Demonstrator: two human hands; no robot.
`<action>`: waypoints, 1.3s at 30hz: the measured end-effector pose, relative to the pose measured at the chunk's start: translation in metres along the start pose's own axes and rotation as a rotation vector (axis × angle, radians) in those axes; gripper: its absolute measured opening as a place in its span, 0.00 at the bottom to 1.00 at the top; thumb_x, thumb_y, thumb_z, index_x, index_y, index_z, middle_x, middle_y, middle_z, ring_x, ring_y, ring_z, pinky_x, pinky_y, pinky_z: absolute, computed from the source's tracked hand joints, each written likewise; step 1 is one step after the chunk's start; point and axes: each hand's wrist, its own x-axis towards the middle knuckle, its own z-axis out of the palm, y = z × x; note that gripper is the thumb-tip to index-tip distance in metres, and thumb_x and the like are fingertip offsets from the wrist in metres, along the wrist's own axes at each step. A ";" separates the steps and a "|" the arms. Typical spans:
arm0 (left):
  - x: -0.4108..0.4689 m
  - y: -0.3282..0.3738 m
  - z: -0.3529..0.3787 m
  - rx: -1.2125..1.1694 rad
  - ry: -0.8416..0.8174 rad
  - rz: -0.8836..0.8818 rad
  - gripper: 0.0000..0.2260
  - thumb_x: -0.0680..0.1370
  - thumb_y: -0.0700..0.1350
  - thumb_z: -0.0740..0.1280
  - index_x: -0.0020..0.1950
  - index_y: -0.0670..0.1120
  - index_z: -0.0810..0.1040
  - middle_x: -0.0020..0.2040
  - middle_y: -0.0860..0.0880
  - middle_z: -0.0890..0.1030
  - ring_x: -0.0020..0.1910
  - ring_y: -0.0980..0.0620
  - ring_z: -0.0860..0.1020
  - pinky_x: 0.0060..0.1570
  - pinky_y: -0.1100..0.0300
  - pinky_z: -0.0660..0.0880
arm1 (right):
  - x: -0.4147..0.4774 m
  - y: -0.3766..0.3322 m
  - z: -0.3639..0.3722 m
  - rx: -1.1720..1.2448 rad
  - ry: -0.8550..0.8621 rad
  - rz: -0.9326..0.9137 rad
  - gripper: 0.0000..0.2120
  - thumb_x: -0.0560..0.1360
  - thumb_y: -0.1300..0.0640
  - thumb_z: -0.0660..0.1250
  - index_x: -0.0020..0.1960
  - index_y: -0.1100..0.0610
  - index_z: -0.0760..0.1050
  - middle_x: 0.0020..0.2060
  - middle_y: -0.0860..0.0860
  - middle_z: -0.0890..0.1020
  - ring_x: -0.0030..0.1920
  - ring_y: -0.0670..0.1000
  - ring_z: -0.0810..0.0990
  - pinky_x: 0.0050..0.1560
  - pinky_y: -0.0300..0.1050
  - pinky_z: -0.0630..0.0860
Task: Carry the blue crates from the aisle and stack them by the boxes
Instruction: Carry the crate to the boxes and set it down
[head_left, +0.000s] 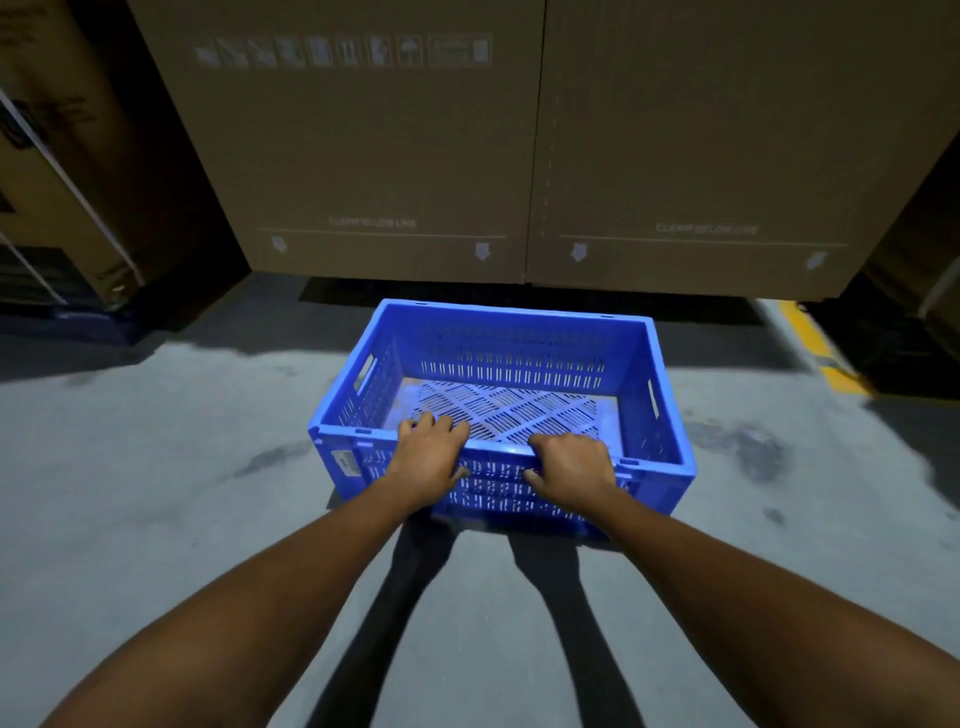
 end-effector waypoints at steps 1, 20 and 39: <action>-0.001 -0.001 -0.002 -0.026 -0.021 0.023 0.21 0.77 0.61 0.64 0.63 0.49 0.68 0.62 0.47 0.73 0.64 0.43 0.68 0.62 0.44 0.64 | -0.001 0.000 -0.001 -0.004 -0.012 0.002 0.16 0.74 0.38 0.65 0.52 0.50 0.75 0.44 0.50 0.83 0.46 0.55 0.81 0.46 0.47 0.74; -0.092 -0.008 -0.367 -0.271 -0.284 -0.041 0.41 0.72 0.74 0.41 0.80 0.55 0.39 0.80 0.47 0.37 0.78 0.49 0.35 0.76 0.42 0.42 | -0.112 -0.024 -0.343 0.171 -0.164 0.051 0.49 0.72 0.34 0.66 0.80 0.50 0.42 0.79 0.57 0.51 0.76 0.61 0.54 0.69 0.61 0.66; -0.285 0.076 -0.944 -0.335 0.357 -0.126 0.31 0.80 0.65 0.50 0.80 0.52 0.52 0.80 0.45 0.51 0.79 0.46 0.49 0.76 0.43 0.53 | -0.308 -0.082 -0.897 0.456 0.389 -0.160 0.42 0.74 0.40 0.68 0.79 0.53 0.52 0.72 0.57 0.64 0.67 0.59 0.65 0.62 0.57 0.72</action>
